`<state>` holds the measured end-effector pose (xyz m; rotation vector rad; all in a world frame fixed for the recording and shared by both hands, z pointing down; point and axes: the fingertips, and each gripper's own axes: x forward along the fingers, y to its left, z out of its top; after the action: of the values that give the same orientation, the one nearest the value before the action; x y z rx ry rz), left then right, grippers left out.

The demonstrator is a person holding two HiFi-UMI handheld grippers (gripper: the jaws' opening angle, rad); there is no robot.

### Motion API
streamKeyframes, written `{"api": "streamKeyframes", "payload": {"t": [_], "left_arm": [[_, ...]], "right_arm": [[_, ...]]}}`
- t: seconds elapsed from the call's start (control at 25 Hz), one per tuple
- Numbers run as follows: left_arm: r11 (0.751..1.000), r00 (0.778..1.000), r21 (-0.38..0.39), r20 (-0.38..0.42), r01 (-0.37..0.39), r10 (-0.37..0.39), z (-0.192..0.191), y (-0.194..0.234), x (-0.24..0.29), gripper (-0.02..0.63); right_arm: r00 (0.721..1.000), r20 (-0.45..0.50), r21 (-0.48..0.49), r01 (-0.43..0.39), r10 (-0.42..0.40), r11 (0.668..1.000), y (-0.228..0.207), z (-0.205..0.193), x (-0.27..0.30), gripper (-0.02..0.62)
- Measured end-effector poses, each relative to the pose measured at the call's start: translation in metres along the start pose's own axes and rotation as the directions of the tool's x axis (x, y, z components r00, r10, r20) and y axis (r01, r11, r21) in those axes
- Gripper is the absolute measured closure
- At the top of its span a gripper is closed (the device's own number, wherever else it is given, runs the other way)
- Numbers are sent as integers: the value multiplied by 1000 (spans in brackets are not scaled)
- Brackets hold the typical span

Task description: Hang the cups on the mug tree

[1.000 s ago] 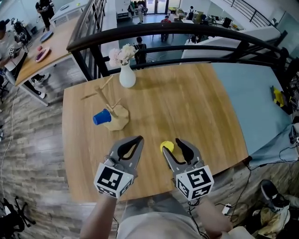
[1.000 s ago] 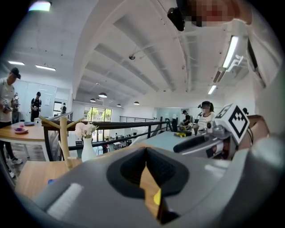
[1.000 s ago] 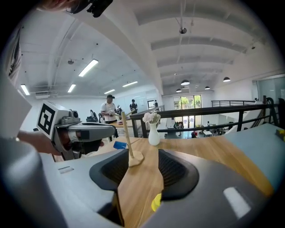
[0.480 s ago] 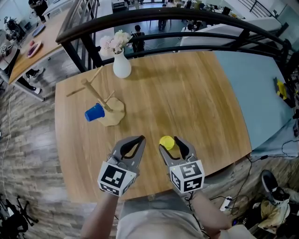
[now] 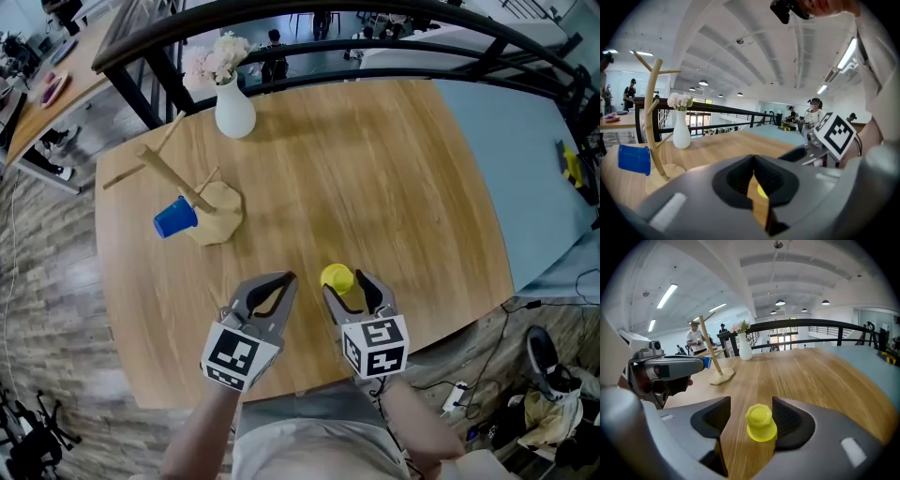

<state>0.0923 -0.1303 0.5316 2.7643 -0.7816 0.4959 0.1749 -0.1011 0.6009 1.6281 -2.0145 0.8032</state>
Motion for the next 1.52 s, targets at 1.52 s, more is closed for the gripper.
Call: {"api": "streamKeyframes", "payload": {"t": [1.52], "left_arm": [[997, 997, -11, -25, -71, 70, -12, 10, -34, 603]], "right_arm": [[1000, -27, -34, 4, -5, 999, 3, -2, 10, 342]]}}
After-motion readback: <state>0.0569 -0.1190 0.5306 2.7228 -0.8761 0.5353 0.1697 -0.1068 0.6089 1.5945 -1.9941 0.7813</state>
